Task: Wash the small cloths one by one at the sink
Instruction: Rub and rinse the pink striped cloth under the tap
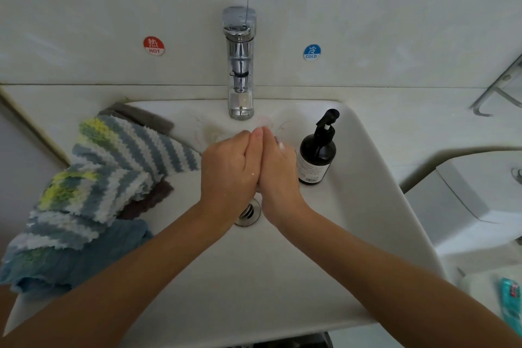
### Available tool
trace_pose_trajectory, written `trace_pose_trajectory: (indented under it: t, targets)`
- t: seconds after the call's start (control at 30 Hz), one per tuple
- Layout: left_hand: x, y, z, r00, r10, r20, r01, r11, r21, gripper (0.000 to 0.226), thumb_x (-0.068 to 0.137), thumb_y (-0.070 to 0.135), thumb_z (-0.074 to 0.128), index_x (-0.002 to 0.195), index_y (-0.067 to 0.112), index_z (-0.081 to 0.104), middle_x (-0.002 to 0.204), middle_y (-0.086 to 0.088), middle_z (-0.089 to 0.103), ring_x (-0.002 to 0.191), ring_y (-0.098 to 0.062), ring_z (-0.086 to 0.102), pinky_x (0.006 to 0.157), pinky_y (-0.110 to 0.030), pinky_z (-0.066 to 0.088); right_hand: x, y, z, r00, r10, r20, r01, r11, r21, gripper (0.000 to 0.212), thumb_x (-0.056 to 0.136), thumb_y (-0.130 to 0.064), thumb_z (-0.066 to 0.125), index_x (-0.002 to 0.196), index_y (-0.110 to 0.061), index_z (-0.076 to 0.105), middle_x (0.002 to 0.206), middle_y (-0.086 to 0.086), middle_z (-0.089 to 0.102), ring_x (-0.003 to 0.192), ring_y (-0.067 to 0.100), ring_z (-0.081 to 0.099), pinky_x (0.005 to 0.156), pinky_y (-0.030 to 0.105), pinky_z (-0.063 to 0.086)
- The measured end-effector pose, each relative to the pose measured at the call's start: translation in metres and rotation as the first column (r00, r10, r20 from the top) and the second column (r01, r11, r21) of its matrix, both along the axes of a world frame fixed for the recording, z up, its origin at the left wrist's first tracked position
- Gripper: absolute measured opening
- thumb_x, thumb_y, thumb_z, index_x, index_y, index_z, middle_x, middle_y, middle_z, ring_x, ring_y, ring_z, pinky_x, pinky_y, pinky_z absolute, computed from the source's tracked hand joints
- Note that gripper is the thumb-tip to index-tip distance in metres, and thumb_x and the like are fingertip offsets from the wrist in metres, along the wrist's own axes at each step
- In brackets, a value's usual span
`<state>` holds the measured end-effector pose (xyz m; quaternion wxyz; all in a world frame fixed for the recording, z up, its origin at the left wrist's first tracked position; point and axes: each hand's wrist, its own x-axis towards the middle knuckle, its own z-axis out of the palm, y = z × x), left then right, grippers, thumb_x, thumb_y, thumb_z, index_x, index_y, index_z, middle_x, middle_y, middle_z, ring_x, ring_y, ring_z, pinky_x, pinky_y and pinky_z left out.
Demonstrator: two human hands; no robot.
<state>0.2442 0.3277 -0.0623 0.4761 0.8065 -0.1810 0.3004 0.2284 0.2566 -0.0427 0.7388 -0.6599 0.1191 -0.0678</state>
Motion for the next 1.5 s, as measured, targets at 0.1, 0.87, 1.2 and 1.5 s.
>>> trace_pose_trajectory:
  t: [0.1,0.87,1.2,1.5]
  targets:
    - [-0.004,-0.002,0.000,0.996,-0.027,-0.091,0.022,0.999,-0.045,0.033,0.097,0.042,0.036,0.086,0.015,0.052,0.063,0.009,0.054,0.053,-0.009,0.055,0.047,-0.032,0.048,0.001,-0.004,-0.004,0.997,-0.055,0.046,0.058,0.996,-0.066,0.048,0.104,-0.033,0.042,0.058,-0.025,0.055,0.060,0.003,0.056,0.061,0.019,0.057,0.060,0.038,0.047]
    - [-0.001,-0.011,-0.002,0.936,-0.104,-0.336,-0.004,0.952,-0.305,0.051,0.097,0.034,0.042,0.056,0.007,0.056,0.048,-0.007,0.054,0.046,-0.023,0.054,0.044,-0.032,0.043,0.008,0.001,-0.005,0.996,-0.069,-0.063,0.071,0.997,0.031,0.056,0.102,-0.026,0.048,0.046,-0.021,0.054,0.043,-0.007,0.052,0.046,0.006,0.054,0.049,0.027,0.045]
    - [0.003,0.003,0.011,0.882,-0.207,-0.423,0.118,0.967,-0.227,0.055,0.088,0.056,0.038,0.077,0.010,0.066,0.064,0.001,0.066,0.057,-0.008,0.065,0.054,-0.024,0.055,0.007,-0.001,0.000,0.999,-0.035,-0.038,0.038,0.996,0.083,0.051,0.101,-0.046,0.042,0.078,-0.006,0.064,0.067,0.007,0.064,0.059,0.012,0.062,0.052,0.026,0.050]
    - [0.012,0.045,0.042,0.892,-0.093,-0.441,0.200,0.959,0.201,0.043,0.080,0.064,0.046,0.088,0.023,0.051,0.069,0.009,0.061,0.062,-0.009,0.061,0.062,-0.035,0.054,0.005,-0.025,0.015,0.980,0.068,0.188,-0.052,0.995,-0.088,0.021,0.090,-0.031,0.065,0.083,-0.014,0.053,0.072,-0.003,0.057,0.063,0.007,0.059,0.058,0.022,0.049]
